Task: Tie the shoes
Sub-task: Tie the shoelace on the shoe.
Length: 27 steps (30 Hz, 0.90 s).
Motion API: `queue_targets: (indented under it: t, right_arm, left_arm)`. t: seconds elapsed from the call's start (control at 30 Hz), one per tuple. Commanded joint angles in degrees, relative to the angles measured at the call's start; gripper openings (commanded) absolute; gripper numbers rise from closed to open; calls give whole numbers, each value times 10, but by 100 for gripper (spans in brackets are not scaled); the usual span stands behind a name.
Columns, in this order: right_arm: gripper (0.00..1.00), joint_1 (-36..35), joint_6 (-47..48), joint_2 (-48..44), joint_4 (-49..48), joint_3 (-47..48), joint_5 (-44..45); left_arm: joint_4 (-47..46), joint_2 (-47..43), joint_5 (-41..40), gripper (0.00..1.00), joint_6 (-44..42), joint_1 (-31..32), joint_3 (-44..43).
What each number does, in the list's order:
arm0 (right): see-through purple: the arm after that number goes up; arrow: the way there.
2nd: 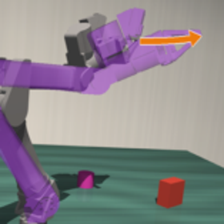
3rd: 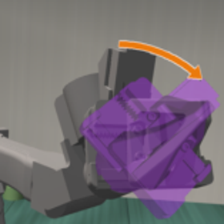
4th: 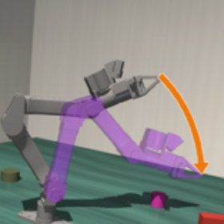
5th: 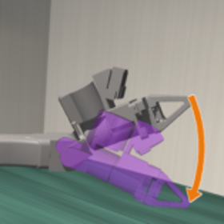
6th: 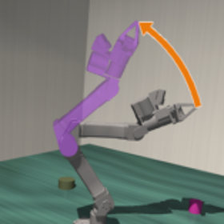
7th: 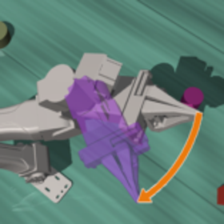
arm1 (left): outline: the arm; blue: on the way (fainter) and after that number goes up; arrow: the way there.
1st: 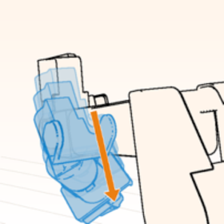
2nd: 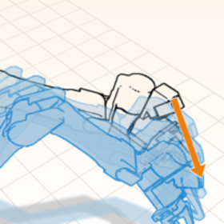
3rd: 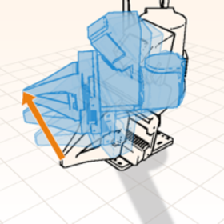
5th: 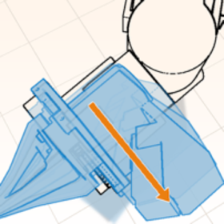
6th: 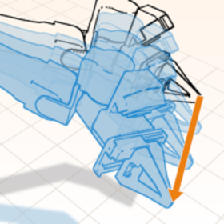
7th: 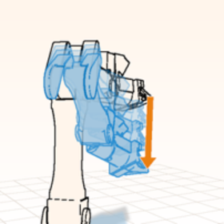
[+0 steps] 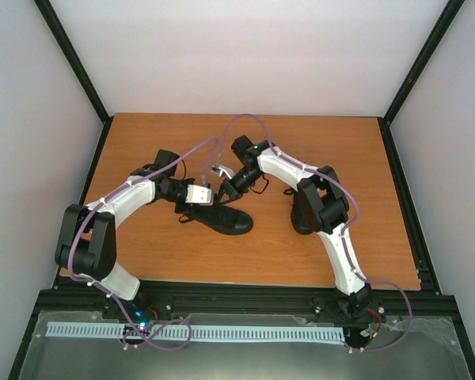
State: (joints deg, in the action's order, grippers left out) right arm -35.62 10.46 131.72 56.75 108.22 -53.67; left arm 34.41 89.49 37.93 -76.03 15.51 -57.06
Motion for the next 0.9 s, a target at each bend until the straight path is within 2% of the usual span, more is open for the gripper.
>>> queue_targets:
  t: [0.0,0.1,0.37,0.6,0.73,0.87]
  right_arm:
    - [3,-5,19,17,8,4,-13]
    - [3,-6,23,18,8,7,-17]
    - [3,-9,29,20,10,12,-27]
    - [3,-15,73,22,44,22,-57]
    - [3,-19,114,15,68,24,-86]
    - [3,-19,135,8,77,25,-111]
  left_arm:
    - [23,-4,41,8,-2,3,-27]
    - [26,-1,39,13,2,2,-29]
    - [34,0,27,16,16,3,-31]
    - [36,-10,42,1,60,2,-45]
    - [41,-23,57,1,88,3,-57]
    - [37,-22,32,1,93,3,-53]
